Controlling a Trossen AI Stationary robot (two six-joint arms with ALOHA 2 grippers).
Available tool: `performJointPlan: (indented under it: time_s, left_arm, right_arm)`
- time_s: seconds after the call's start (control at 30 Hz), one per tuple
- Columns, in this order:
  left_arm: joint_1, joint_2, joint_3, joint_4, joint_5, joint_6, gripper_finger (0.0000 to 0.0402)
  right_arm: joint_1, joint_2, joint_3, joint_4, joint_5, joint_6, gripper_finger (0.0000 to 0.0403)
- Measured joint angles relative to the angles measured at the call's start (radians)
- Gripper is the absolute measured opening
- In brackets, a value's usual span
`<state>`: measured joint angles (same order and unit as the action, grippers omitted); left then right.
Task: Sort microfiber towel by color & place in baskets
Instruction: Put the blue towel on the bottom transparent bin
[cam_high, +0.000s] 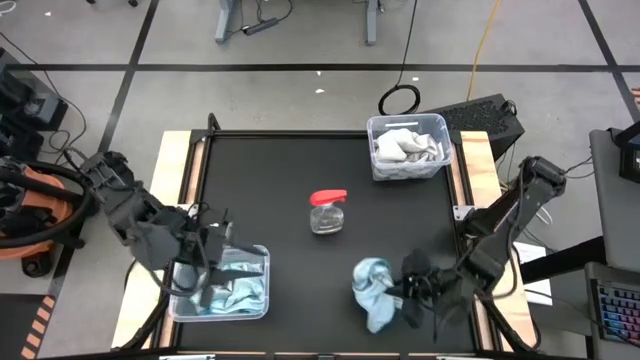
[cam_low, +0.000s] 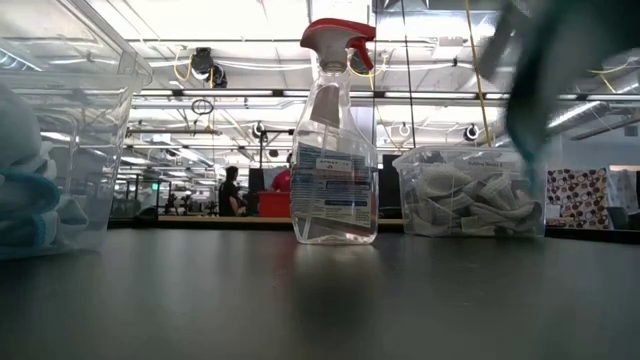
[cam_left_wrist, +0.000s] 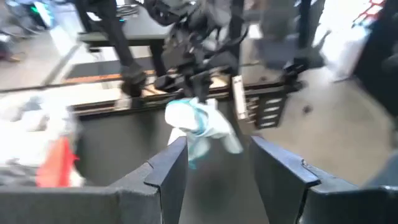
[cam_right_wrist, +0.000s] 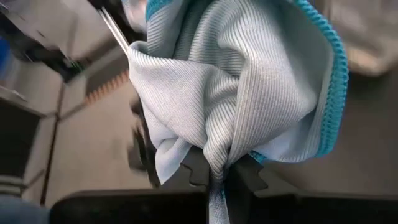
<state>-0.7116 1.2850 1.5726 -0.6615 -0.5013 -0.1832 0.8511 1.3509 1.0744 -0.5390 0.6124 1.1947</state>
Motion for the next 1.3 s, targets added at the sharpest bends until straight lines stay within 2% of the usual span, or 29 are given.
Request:
performJointPlan:
  time_s: [0.23, 0.33, 0.43, 0.67, 0.77, 1.0, 1.17, 1.23, 1.3]
  left_arm:
    - [0.061, 0.078, 0.0, 0.014, -0.03, 0.116, 0.0176]
    - [0.079, 0.114, -0.002, 0.06, -0.03, 0.169, 0.0187]
    - [0.096, 0.139, -0.002, 0.111, -0.036, 0.198, 0.0222]
    - [0.137, 0.179, -0.002, 0.246, -0.06, 0.237, 0.0332]
    - [0.156, 0.184, -0.002, 0.305, -0.058, 0.24, 0.0357]
    - [0.217, 0.183, -0.002, 0.362, -0.054, 0.164, 0.0365]
    - [0.232, 0.191, -0.002, 0.372, -0.045, 0.122, 0.0365]
    - [0.243, 0.199, -0.002, 0.368, -0.01, 0.084, 0.0365]
    - [0.253, 0.203, -0.002, 0.369, 0.075, 0.059, 0.0365]
  right_arm:
    - [-0.134, -0.04, 0.001, 0.242, 0.019, -0.297, 0.0007]
    - [-0.18, -0.04, 0.027, 0.283, 0.018, -0.389, 0.0007]
    - [-0.222, -0.041, 0.071, 0.286, 0.019, -0.464, 0.0007]
    - [-0.306, -0.041, 0.165, 0.291, 0.019, -0.599, 0.0007]
    - [-0.329, -0.032, 0.192, 0.3, 0.018, -0.657, 0.0007]
    - [-0.352, 0.025, 0.23, 0.492, -0.036, -0.833, 0.0009]
    - [-0.355, 0.095, 0.295, 0.536, -0.042, -0.935, 0.001]
    - [-0.355, 0.122, 0.335, 0.536, -0.042, -0.98, 0.0011]
    - [-0.354, 0.147, 0.374, 0.535, -0.042, -1.025, 0.0011]
